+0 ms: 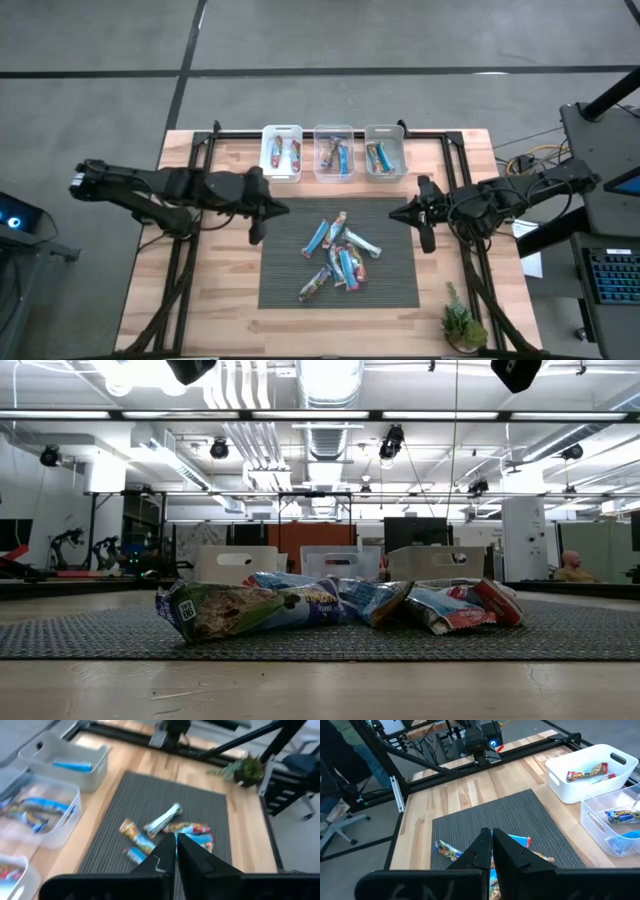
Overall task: Pick and place Granola Bars by type
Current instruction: Put the red granola bar into the white bin
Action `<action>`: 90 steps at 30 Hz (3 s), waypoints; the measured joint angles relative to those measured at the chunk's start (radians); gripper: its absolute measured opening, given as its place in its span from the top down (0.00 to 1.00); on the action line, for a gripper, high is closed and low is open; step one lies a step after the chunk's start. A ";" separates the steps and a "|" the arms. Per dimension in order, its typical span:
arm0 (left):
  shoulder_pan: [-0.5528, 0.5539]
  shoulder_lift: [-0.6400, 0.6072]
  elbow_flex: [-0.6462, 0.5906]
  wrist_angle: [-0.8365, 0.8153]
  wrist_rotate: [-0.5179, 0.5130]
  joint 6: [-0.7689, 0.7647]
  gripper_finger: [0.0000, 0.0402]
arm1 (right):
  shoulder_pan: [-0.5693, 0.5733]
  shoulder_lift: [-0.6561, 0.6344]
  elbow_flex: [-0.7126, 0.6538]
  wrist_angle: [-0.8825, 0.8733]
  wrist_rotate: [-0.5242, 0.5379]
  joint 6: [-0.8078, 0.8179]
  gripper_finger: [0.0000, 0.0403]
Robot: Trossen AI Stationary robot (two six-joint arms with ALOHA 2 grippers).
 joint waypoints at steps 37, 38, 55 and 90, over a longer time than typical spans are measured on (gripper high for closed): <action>0.075 0.644 0.407 -0.415 0.031 -0.522 0.49 | 0.000 0.001 0.000 -0.060 -0.008 0.099 0.98; 0.075 0.659 0.421 -0.420 0.033 -0.532 0.49 | 0.000 0.001 0.000 -0.064 -0.008 0.106 0.98; 0.073 0.856 0.461 -0.457 0.083 -0.587 0.49 | 0.000 0.001 0.000 -0.090 -0.008 0.117 0.98; 0.086 1.009 0.448 -0.337 0.111 -0.491 0.49 | 0.000 0.000 -0.001 -0.112 -0.008 0.174 0.98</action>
